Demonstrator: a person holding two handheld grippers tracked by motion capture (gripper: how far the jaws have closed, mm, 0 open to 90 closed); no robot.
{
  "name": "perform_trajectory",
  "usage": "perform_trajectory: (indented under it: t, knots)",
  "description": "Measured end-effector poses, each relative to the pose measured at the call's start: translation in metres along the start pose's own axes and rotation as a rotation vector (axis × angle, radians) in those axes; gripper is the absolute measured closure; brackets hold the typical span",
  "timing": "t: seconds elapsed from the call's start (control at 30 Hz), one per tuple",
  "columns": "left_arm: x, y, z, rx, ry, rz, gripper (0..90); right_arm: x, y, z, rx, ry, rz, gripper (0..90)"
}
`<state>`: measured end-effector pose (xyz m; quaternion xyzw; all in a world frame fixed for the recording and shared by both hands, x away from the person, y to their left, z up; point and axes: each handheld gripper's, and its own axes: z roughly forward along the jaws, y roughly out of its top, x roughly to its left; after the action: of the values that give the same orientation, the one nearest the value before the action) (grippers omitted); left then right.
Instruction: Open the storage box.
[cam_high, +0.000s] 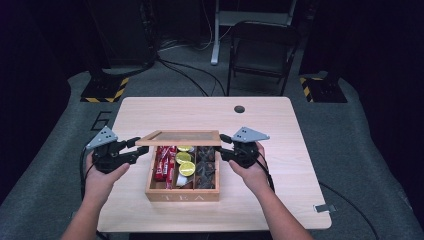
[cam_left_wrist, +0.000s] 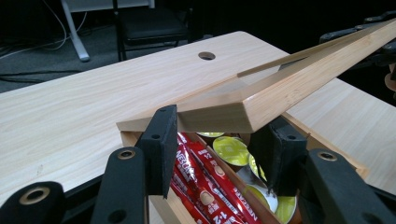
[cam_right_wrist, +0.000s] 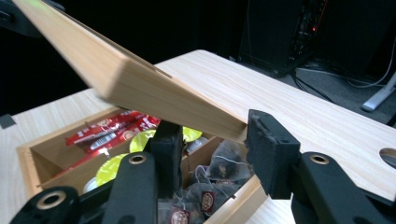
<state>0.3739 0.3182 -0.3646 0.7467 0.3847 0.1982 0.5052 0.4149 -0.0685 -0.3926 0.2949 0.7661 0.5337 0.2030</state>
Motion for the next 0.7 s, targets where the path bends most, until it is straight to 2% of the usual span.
perform_trajectory:
  t: [0.2,0.23,0.37,0.43,0.5,0.7]
  knots:
    - [0.001,-0.002,0.004,-0.005,0.011,-0.008,51.8,-0.004,-0.003,0.006,0.02,-0.006,-0.01,57.2]
    - [0.001,-0.004,0.005,-0.006,0.014,-0.009,51.6,-0.004,-0.004,0.01,0.042,-0.026,-0.011,58.0]
    - [0.002,-0.005,0.005,-0.02,0.008,-0.016,51.6,-0.007,-0.006,0.014,0.061,-0.044,-0.005,60.6]
    - [0.002,-0.006,0.005,-0.029,0.004,-0.021,51.6,-0.011,-0.008,0.016,0.058,-0.019,0.044,60.7]
    - [0.002,-0.008,0.006,-0.042,0.007,-0.034,51.7,-0.012,-0.009,0.016,0.054,-0.019,0.048,60.6]
    - [0.001,-0.012,0.006,-0.051,0.022,-0.029,51.9,-0.011,-0.009,0.017,0.043,-0.025,0.012,60.0]
